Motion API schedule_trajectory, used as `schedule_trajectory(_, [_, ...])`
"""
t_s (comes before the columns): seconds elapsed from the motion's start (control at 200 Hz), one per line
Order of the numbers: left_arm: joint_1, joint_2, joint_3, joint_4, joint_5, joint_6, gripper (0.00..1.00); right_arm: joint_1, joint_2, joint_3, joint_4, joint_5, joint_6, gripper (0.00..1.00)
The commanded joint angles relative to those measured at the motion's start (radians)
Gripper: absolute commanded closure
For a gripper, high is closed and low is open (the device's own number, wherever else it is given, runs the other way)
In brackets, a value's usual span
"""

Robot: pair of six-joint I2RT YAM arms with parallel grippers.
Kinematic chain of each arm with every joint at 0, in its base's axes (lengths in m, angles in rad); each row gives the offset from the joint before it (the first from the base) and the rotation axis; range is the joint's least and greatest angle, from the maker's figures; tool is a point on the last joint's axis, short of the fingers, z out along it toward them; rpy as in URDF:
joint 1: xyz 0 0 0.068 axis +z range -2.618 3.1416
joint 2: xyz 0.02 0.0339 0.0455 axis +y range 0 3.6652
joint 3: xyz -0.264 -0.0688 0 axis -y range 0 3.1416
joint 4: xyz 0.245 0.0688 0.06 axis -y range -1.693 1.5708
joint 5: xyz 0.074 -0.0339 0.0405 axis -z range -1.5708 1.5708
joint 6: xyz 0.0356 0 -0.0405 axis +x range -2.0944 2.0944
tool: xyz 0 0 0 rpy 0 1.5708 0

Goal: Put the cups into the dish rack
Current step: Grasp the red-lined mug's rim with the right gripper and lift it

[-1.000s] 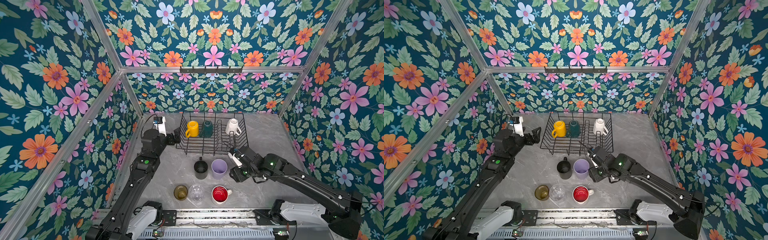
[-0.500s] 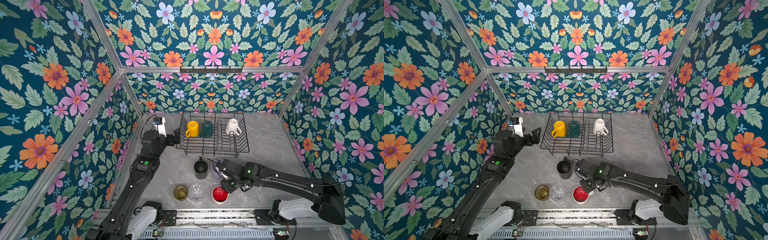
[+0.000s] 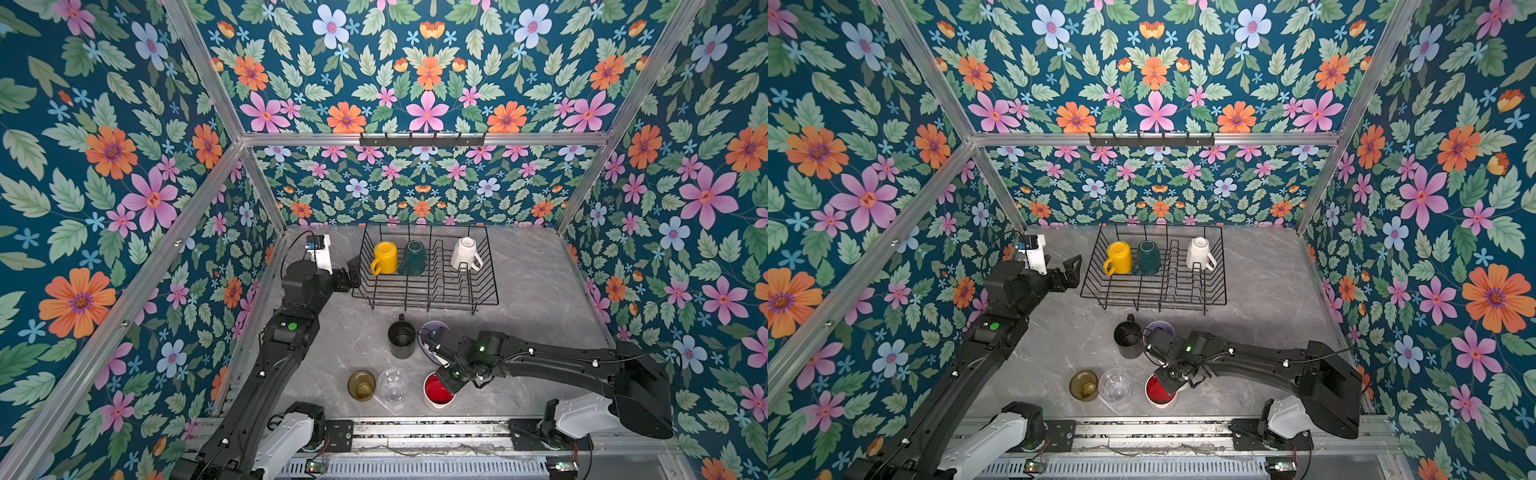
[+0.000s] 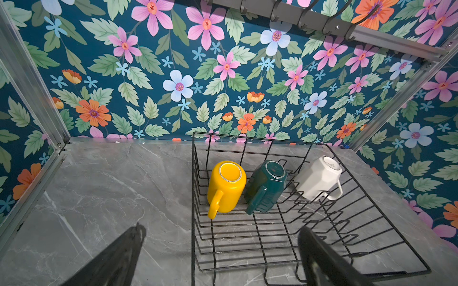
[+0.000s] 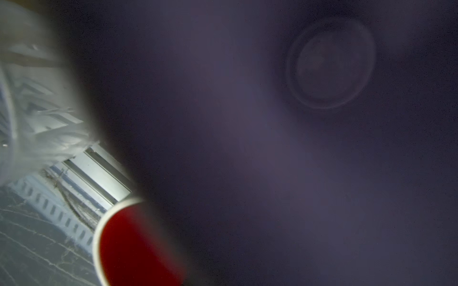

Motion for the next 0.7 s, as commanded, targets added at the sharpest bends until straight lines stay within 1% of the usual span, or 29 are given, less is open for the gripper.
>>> schedule_trajectory(0.0, [0.000, -0.001, 0.002, 0.029, -0.001, 0.003, 0.00, 0.002, 0.008, 0.003, 0.002, 0.001, -0.018, 0.86])
schedule_trajectory(0.08, [0.000, -0.004, 0.002, 0.029, -0.004, 0.002, 0.00, 0.001, 0.006, 0.005, -0.010, 0.010, -0.025, 0.93])
schedule_trajectory(0.18, [0.000, -0.007, 0.001, 0.029, -0.004, 0.001, 0.00, 0.001, -0.010, 0.007, -0.029, 0.019, -0.026, 1.00])
schedule_trajectory(0.44, [0.001, -0.003, 0.000, 0.034, -0.001, -0.001, 0.00, 0.001, -0.093, 0.028, -0.100, 0.083, -0.032, 1.00])
schedule_trajectory(0.695, [0.000, -0.004, -0.003, 0.035, -0.001, -0.002, 0.00, 0.002, -0.145, 0.063, -0.150, 0.083, -0.056, 1.00])
